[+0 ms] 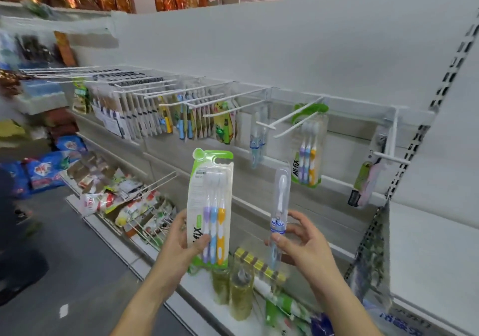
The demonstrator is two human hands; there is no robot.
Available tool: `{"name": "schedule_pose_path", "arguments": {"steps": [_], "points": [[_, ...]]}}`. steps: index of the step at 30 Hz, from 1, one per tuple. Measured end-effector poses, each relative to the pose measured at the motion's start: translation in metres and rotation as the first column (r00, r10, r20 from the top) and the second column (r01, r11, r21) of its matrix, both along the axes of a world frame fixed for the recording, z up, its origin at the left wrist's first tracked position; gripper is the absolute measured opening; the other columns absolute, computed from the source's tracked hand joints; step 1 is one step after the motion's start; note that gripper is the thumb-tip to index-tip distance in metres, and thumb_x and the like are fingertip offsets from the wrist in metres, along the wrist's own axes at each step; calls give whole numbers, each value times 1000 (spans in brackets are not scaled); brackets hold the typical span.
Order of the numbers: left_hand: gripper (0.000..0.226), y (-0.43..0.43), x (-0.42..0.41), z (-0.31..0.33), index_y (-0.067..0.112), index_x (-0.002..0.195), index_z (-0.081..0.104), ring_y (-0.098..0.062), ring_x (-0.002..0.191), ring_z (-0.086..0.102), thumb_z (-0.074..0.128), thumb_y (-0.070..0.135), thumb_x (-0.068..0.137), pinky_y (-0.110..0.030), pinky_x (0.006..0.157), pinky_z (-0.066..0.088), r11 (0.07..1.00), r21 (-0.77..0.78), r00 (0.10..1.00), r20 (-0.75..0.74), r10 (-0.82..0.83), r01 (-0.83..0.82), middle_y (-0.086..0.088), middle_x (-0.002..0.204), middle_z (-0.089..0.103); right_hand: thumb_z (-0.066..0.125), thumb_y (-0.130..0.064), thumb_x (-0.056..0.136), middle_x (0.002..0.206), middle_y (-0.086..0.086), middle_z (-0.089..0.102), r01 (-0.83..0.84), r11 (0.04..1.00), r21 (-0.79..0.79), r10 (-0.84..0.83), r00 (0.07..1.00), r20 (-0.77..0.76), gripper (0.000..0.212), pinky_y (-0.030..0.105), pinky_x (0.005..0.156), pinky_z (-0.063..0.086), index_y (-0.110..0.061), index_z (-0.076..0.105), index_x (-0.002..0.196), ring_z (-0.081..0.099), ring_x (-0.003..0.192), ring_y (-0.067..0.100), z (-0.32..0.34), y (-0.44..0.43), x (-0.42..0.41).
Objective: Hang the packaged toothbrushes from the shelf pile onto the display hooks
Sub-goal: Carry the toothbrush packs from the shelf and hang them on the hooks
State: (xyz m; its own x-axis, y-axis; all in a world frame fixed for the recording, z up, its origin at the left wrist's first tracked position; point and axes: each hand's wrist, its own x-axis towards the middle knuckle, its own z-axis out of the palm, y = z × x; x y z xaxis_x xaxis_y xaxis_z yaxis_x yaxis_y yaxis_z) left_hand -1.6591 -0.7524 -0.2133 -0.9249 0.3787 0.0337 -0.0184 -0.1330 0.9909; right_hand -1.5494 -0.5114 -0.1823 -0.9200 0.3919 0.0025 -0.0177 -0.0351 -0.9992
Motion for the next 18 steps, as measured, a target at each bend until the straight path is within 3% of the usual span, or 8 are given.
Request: {"name": "schedule_pose_path", "arguments": {"steps": [3,12,16,18], "points": [[57,6,-22,-3,27,132,50,-22,113,71,70,-1,87,-31,87,61,999,-13,998,-30,-52,52,-3,122,74,76,-8,87,107,3,74,43,999,14,-43,999,5,48,55,81,61,-31,58,125,77,88,25,1,0,-8],[54,4,-89,-14,18,133,50,-18,103,74,65,-8,88,-24,76,60,960,1,960,-8,-281,281,-2,115,76,76,-8,87,103,0,75,235,970,62,-237,971,24,46,56,82,59,-31,59,122,76,92,25,-3,-36,-32],[57,-16,-119,-20,20,137,48,-22,107,73,70,1,87,-30,81,62,917,-8,916,27,-399,400,-3,117,76,77,-9,86,106,1,75,368,929,38,-369,929,24,48,58,82,59,-32,59,124,74,95,30,-6,-70,-40],[69,-24,-129,-19,22,134,50,-23,107,73,87,24,76,-30,81,62,899,4,898,47,-437,437,-4,116,76,77,-8,86,104,2,75,405,914,28,-406,914,12,48,52,78,59,-30,60,124,74,93,33,-3,-88,-42]]}}
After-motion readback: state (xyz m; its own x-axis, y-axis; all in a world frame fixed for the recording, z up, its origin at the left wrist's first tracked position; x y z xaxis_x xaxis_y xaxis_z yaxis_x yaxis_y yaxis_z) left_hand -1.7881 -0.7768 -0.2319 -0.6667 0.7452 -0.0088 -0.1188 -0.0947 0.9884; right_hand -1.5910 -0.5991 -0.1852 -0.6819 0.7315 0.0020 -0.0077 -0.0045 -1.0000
